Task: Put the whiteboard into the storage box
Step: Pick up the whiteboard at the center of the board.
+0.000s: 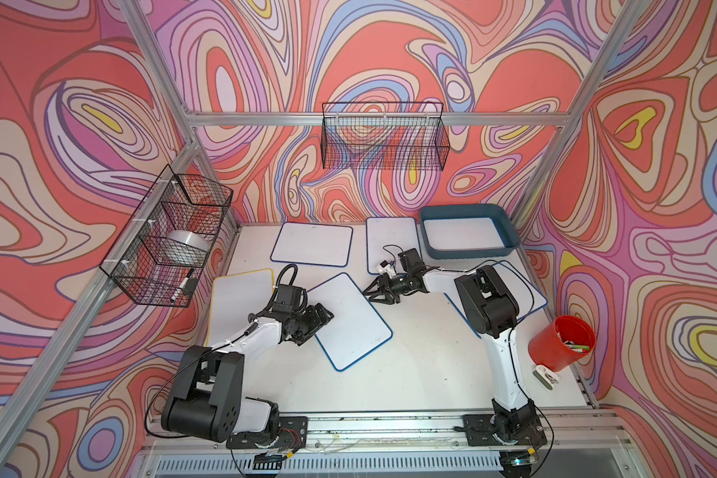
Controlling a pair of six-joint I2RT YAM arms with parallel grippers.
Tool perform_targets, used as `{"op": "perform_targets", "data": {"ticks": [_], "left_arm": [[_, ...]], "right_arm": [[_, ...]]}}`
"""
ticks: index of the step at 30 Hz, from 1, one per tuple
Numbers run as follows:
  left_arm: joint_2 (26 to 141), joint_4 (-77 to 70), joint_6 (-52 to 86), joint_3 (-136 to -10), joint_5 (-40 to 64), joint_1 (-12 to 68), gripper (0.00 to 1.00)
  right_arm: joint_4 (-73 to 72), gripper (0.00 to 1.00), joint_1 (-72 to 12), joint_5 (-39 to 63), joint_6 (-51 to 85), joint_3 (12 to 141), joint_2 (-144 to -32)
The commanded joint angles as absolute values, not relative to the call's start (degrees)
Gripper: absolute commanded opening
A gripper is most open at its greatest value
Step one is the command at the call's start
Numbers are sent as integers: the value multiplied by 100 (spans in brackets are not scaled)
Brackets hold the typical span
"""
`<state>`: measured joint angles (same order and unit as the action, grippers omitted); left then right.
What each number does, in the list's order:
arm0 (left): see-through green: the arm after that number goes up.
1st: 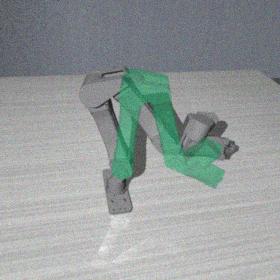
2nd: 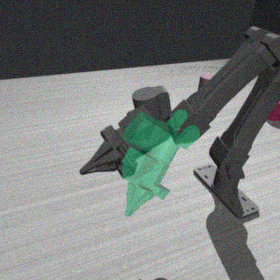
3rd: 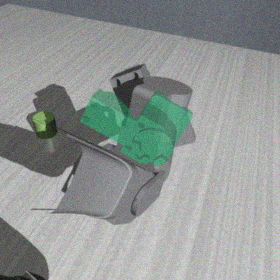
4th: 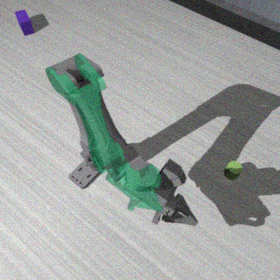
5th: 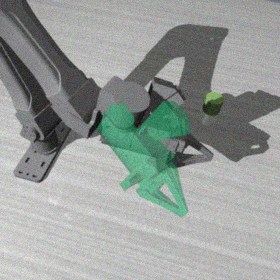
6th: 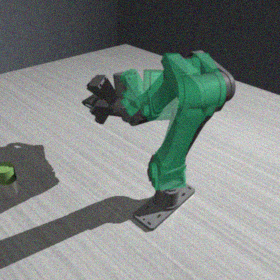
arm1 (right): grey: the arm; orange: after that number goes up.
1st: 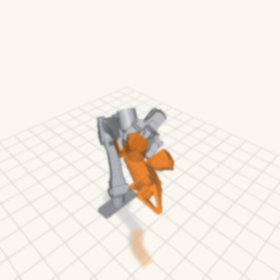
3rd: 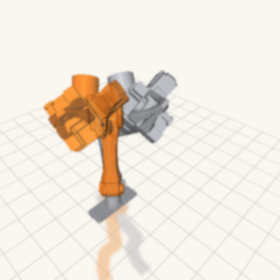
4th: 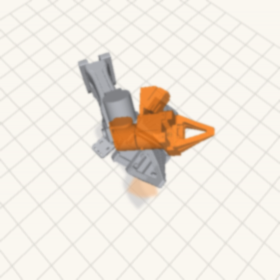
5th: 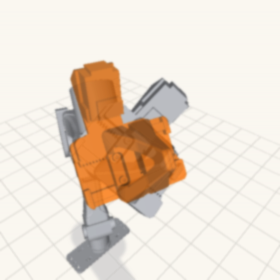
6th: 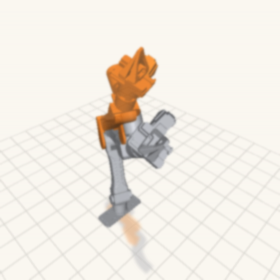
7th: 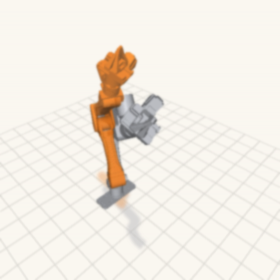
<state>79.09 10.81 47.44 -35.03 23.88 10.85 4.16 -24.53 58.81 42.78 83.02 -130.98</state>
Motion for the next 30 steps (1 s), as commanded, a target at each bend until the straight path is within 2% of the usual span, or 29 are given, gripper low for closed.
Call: {"op": "perform_targets", "data": {"ticks": [1, 6, 30], "left_arm": [[7601, -40, 4869, -3719, 3572, 1223, 86], [7389, -97, 4923, -3650, 3286, 1105, 86], [6751, -86, 5052, -3546, 3200, 940, 84]], "right_arm": [[433, 48, -2997, 6763, 4344, 8297, -13258], [561, 48, -3054, 6707, 4224, 8323, -13300], [1054, 48, -3094, 6442, 3799, 8525, -13482]]}}
